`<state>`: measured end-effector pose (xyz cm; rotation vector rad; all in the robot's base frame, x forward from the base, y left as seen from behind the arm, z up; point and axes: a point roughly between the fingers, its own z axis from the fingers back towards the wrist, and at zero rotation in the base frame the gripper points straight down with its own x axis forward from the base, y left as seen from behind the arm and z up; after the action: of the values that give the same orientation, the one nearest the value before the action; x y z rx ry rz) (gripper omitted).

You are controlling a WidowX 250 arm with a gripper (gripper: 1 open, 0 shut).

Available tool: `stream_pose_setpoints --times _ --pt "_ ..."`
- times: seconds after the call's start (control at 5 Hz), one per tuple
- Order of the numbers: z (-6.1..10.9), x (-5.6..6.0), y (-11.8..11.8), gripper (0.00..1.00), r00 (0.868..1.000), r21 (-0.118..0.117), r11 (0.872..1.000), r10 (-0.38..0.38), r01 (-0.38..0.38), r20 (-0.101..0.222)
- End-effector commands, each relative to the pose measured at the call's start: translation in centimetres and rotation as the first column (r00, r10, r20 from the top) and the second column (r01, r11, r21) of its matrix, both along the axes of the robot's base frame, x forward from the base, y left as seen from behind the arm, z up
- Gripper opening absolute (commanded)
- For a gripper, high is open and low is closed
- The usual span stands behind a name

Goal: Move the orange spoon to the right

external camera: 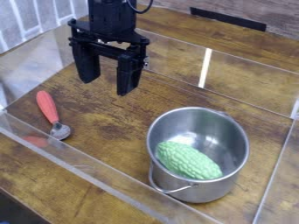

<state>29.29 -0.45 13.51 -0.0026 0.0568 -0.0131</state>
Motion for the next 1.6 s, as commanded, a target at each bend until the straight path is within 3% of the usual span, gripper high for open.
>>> stream_pose_setpoints --times 0.0,0.2,0.4,0.6,0.8,1.0,1.2,1.4 --pt "-1.7 -0.9 -0.8 1.00 0.999 0.000 1.000 0.016 -0.016 -0.042" --pt "-2.8 -0.7 1.9 1.00 0.975 0.017 0.975 0.223 -0.223 -0.013" --pt "-3.0 -0.7 5.3 1.00 0.903 0.023 0.903 0.429 -0.430 0.031" --pt "-4.0 -0.8 8.0 1.00 0.809 0.010 0.810 0.585 -0.586 0.053" --pt "-5.8 -0.5 9.1 1.00 0.728 0.002 0.730 0.682 -0.684 0.070" --pt "-7.5 0.5 9.5 1.00 0.627 -0.013 0.629 0.775 -0.777 0.079" --pt "-8.6 1.5 10.0 1.00 0.547 -0.028 0.551 0.832 -0.834 0.098" --pt "-8.5 2.2 11.6 1.00 0.552 -0.049 0.560 0.826 -0.827 0.113"
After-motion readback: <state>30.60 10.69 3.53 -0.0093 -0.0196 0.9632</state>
